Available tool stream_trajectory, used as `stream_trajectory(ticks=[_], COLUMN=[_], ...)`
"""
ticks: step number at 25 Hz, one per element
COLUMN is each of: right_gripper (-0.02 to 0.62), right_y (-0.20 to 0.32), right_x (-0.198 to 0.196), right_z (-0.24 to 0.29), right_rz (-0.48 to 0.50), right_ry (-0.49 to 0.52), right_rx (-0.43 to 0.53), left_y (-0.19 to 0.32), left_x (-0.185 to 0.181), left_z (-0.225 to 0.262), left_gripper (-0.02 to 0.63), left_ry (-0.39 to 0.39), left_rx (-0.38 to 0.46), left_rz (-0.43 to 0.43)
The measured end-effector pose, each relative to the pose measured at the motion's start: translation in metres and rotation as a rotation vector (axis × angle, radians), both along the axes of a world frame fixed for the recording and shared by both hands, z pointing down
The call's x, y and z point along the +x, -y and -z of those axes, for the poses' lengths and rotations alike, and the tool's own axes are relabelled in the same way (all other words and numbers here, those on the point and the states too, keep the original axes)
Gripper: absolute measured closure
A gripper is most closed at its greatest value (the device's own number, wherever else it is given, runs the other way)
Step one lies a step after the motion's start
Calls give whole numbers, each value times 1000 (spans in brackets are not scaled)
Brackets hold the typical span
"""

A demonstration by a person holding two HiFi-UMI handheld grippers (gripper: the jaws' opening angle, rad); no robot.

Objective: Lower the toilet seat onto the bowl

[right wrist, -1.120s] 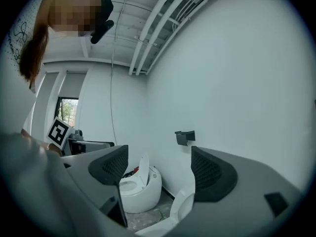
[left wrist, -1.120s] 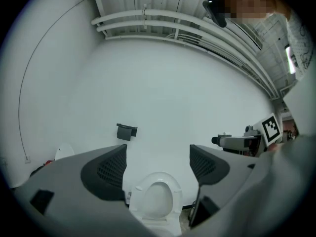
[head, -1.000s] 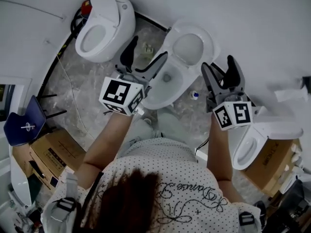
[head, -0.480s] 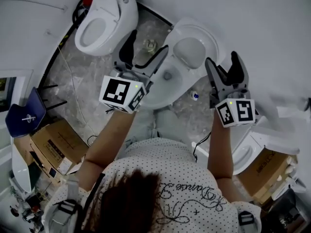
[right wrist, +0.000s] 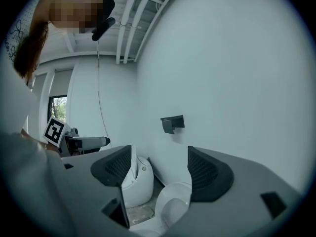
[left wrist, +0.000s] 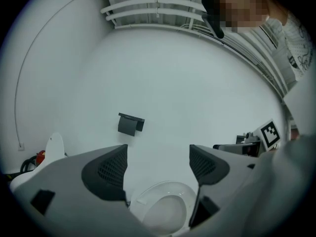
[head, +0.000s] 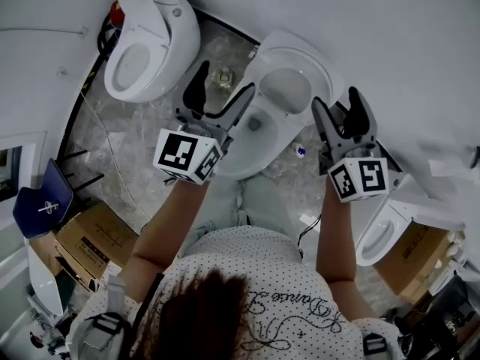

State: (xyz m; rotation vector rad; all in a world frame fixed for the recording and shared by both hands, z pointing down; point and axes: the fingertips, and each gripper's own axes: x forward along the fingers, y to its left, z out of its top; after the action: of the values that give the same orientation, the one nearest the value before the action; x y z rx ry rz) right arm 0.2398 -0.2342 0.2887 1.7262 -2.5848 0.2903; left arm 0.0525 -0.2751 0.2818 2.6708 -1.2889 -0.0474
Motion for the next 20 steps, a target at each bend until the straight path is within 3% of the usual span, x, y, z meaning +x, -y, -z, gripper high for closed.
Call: stream_trajectory(ticks=[5,20], right_gripper=[306,337], right_y=[11,45], right_x=[21,72], right_z=[-16,-90], right_rz=[-30,-60], right_ry=[54,52], right_rx=[-45,-179], left_y=[16,33], left_x=[14,58], left_z=[-19,-78], left_gripper=[227,242], left_ry=[-7,48], left_rx=[-38,-137], left_rz=[9,-36])
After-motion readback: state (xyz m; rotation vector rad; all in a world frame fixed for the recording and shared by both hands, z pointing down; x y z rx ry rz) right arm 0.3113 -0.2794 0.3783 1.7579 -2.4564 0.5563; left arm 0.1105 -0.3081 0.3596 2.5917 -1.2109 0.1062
